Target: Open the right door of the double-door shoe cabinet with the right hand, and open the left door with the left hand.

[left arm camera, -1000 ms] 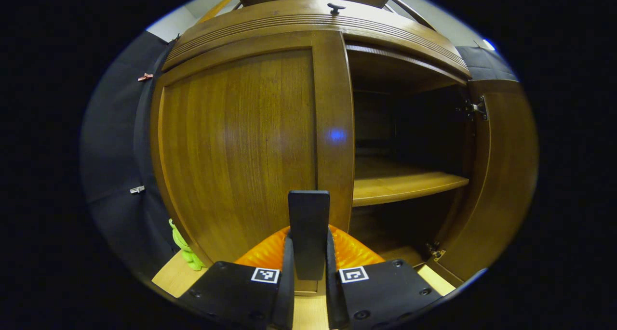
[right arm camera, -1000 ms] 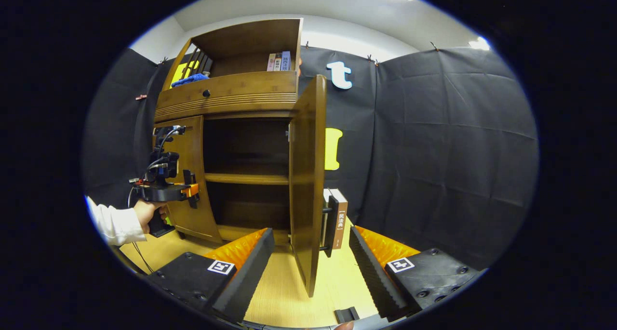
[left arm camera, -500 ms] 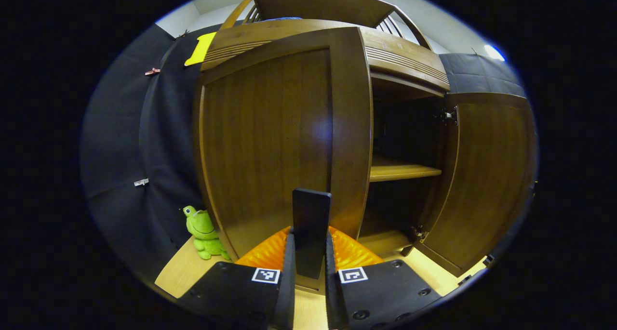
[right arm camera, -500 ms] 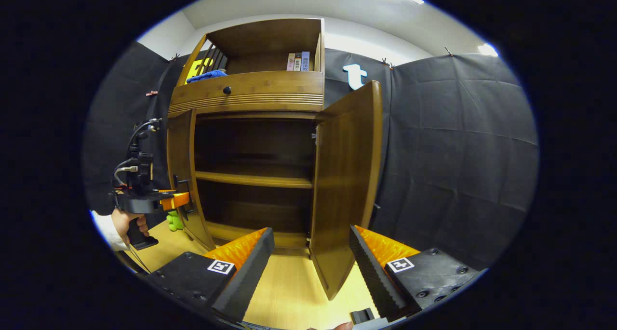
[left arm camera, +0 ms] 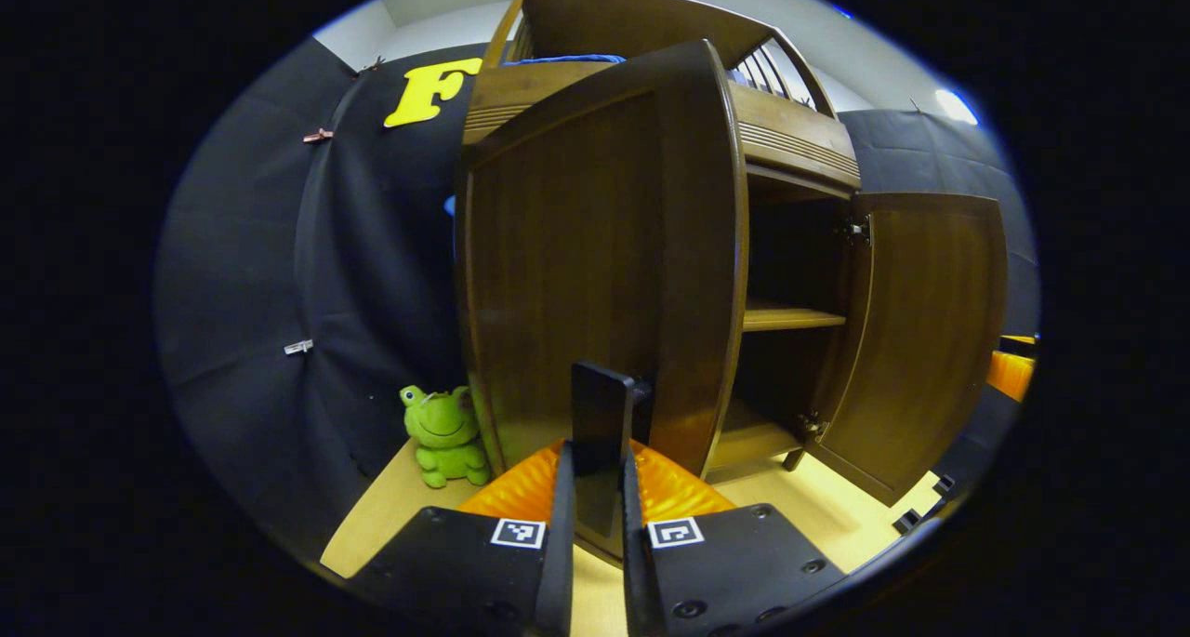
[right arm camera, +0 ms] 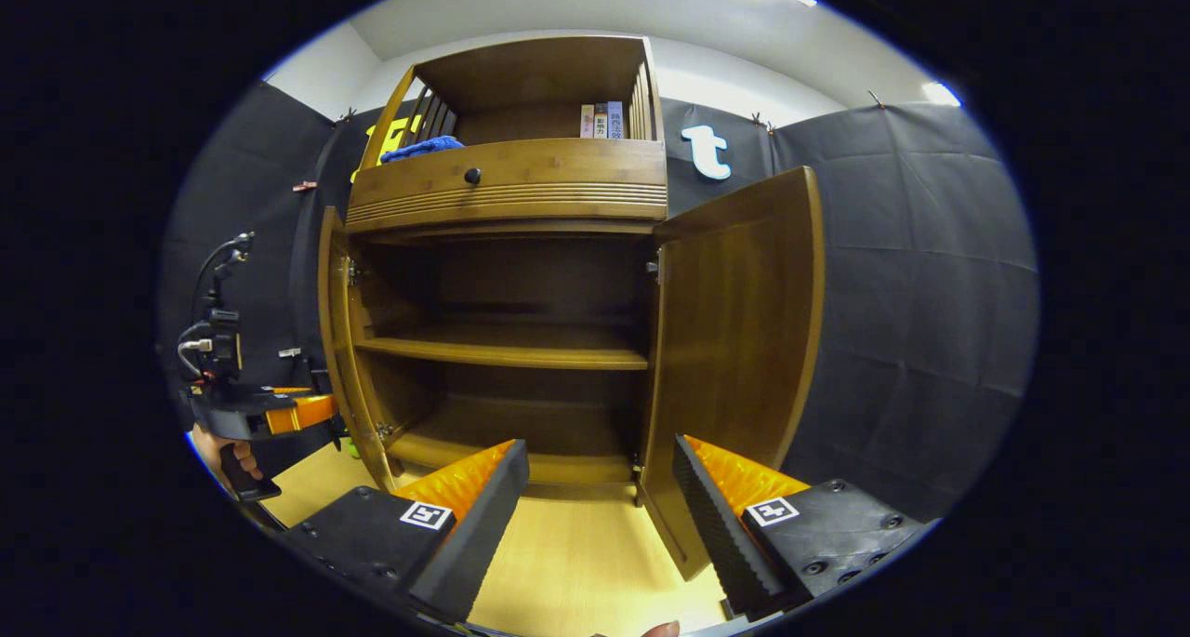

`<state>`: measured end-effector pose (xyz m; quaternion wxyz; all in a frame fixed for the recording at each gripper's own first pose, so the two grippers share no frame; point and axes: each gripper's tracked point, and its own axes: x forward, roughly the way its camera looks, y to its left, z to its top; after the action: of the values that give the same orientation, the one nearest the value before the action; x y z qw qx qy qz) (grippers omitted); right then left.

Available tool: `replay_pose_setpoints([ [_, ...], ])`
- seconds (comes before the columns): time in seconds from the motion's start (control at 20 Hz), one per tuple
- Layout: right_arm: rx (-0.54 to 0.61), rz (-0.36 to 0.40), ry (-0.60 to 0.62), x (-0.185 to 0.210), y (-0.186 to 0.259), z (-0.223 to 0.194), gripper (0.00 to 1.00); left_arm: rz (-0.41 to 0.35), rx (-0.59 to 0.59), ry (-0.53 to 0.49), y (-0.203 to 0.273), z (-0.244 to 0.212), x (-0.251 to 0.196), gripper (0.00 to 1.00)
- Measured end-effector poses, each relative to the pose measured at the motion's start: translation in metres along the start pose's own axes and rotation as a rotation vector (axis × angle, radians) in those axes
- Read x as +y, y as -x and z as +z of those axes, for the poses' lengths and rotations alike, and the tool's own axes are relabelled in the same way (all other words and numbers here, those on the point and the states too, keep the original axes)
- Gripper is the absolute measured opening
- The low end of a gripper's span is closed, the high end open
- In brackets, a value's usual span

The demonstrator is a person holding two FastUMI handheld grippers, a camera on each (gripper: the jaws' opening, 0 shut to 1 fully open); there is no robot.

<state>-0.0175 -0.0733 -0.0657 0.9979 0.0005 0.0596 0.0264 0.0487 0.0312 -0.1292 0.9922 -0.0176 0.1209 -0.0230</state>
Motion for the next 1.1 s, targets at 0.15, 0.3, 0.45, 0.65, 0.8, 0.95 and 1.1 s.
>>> replay_pose_setpoints([
  [0.15,0.003,0.013,-0.011,0.021,-0.002,-0.003,0.96,0.007,0.005,0.012,0.015,-0.003,0.023,0.24],
  [0.3,0.004,0.028,-0.029,0.042,-0.004,-0.006,0.99,0.012,-0.001,0.021,0.027,-0.005,0.050,0.21],
  [0.45,0.000,0.033,-0.034,0.058,-0.007,-0.006,0.99,0.014,-0.012,0.022,0.035,-0.007,0.075,0.16],
  [0.65,-0.002,0.043,-0.025,0.078,-0.007,-0.007,1.00,-0.006,-0.015,0.024,0.045,-0.012,0.097,0.12],
  [0.8,-0.010,0.045,-0.006,0.084,-0.005,-0.005,0.99,0.000,-0.026,0.041,0.046,-0.013,0.110,0.12],
  [0.95,-0.011,0.037,-0.004,0.085,-0.004,-0.005,0.99,0.004,-0.032,0.057,0.047,-0.012,0.125,0.12],
  [1.1,-0.013,0.022,-0.009,0.082,-0.002,-0.004,0.99,-0.045,-0.036,0.101,0.050,-0.009,0.125,0.09],
])
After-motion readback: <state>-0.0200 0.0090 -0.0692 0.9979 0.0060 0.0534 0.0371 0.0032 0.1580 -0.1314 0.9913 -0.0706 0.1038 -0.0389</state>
